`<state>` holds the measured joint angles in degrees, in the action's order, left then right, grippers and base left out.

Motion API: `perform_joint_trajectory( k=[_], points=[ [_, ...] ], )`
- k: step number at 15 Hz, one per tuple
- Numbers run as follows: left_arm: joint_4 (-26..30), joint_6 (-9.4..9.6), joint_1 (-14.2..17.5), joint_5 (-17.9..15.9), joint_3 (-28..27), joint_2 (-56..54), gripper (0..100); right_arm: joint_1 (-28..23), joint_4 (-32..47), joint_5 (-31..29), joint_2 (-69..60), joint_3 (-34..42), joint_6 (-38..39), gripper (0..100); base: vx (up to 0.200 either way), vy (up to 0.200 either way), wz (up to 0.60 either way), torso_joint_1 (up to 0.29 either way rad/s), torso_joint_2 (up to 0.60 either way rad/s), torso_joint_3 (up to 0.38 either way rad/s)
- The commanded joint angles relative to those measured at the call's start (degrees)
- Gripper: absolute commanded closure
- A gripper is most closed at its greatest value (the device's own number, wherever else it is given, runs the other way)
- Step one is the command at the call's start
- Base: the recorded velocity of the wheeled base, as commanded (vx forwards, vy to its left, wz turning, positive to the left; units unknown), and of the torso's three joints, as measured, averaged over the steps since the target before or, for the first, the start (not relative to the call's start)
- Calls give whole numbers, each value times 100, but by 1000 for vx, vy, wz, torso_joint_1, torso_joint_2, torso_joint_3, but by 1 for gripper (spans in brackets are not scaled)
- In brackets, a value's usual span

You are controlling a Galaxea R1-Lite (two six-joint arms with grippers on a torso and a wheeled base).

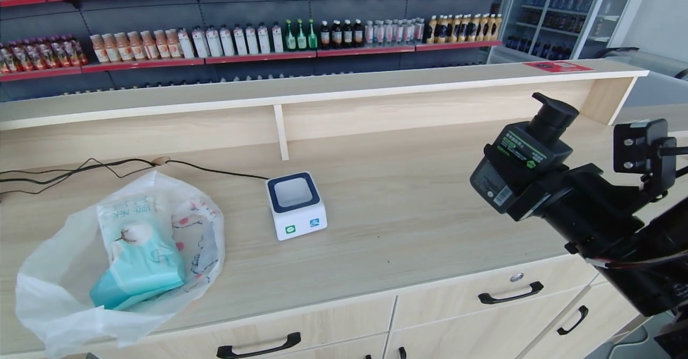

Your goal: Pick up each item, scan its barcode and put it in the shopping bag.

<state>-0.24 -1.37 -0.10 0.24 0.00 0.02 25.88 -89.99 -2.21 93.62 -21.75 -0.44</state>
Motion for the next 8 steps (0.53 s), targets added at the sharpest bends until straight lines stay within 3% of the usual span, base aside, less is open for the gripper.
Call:
perform_joint_trajectory(
  k=[1,7,8],
  points=[
    [-2,5,1,2,0,-2,0,5,-1,1,7,-22,9,100,0,200,0,2,2,2],
    [-2,5,1,2,0,-2,0,5,-1,1,-28,-189,9,100,0,200,0,2,3,3],
    [-2,22,1,2,0,-2,0,5,-1,1,-28,-181,9,100,0,0,0,0,0,0]
  ],
)
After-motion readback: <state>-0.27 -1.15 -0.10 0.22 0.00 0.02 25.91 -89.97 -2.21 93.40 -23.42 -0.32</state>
